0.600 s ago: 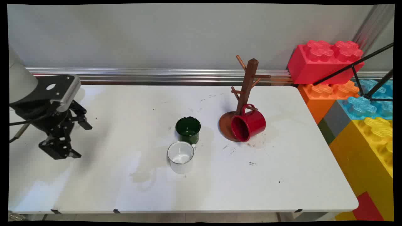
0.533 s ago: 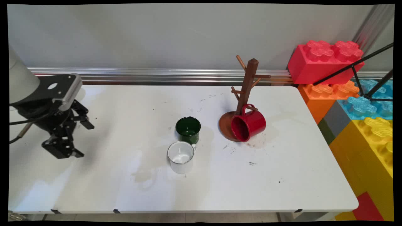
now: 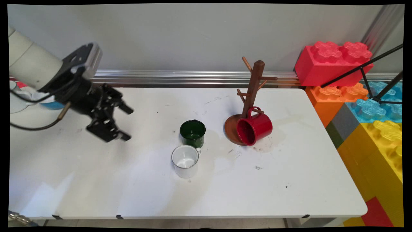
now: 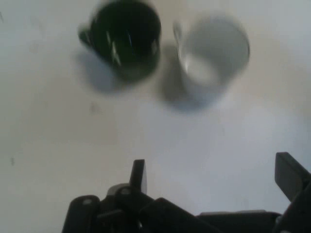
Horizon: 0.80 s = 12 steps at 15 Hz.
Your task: Pick up the red mug from the rack
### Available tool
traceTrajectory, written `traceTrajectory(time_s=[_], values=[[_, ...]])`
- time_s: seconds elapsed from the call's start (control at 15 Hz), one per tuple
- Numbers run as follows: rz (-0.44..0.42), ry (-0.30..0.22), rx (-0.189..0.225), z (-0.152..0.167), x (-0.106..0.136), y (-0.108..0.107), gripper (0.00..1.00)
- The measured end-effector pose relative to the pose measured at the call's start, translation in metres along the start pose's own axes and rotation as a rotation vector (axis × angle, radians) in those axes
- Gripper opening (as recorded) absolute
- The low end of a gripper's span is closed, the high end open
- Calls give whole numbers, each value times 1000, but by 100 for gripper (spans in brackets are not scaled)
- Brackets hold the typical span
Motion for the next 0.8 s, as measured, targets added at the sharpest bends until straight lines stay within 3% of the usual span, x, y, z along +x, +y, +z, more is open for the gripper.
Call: traceTrajectory(time_s=[0.33,0.6,0.8], values=[[-76,214,13,3,25,-10,100],[-113,303,16,10,37,-13,100],[-136,337,18,19,44,-13,100]])
